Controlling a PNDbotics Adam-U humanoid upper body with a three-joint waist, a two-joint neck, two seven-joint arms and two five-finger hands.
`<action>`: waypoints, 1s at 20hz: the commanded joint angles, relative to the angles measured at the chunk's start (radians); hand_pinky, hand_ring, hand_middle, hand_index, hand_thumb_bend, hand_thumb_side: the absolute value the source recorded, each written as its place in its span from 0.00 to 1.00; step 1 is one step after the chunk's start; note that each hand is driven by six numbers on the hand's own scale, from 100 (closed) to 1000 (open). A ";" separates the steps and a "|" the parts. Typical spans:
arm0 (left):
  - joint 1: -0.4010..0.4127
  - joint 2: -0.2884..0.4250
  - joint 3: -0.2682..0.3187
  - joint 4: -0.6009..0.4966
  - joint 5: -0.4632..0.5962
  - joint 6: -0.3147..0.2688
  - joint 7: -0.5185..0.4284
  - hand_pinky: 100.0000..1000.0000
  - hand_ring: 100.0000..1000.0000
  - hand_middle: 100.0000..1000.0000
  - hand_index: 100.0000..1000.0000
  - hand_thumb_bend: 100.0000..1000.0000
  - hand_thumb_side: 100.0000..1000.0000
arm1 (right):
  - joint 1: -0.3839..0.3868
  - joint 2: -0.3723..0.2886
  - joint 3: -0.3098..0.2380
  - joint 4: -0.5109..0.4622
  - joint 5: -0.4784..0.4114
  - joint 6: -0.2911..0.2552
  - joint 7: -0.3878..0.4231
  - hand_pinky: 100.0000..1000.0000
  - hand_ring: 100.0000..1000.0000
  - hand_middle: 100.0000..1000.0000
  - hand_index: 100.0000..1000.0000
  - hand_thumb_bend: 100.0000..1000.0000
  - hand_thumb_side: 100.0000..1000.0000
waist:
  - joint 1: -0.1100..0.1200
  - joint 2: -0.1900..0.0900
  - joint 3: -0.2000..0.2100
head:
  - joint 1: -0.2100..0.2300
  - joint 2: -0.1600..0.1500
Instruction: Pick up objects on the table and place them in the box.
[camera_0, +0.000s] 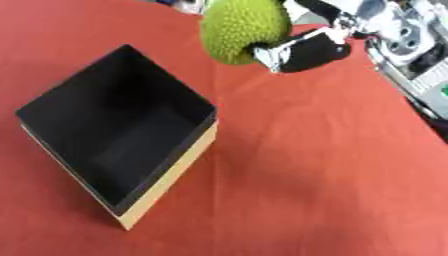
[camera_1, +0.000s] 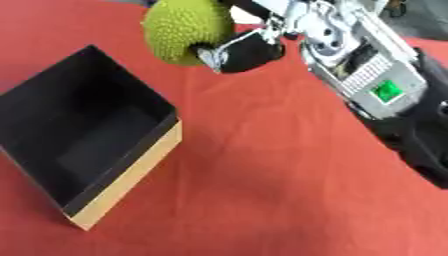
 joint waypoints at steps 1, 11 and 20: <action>-0.011 0.018 0.004 -0.014 -0.001 -0.001 0.004 0.63 0.50 0.49 0.64 0.00 0.00 | -0.069 0.056 0.013 -0.016 0.051 0.001 0.038 0.63 0.50 0.39 0.59 0.00 0.00 | 0.012 -0.020 -0.001 | -0.007 0.001; -0.008 0.021 0.008 -0.017 -0.008 -0.001 0.014 0.64 0.50 0.49 0.64 0.00 0.00 | -0.136 0.257 0.118 0.055 0.227 0.093 0.100 0.62 0.49 0.38 0.58 0.00 0.00 | 0.012 -0.017 -0.007 | -0.004 0.000; -0.014 0.016 0.005 -0.021 -0.004 0.003 0.010 0.64 0.50 0.49 0.64 0.00 0.00 | -0.150 0.383 0.196 0.249 0.365 0.020 0.121 0.62 0.50 0.40 0.59 0.00 0.00 | 0.005 -0.013 0.006 | -0.022 -0.001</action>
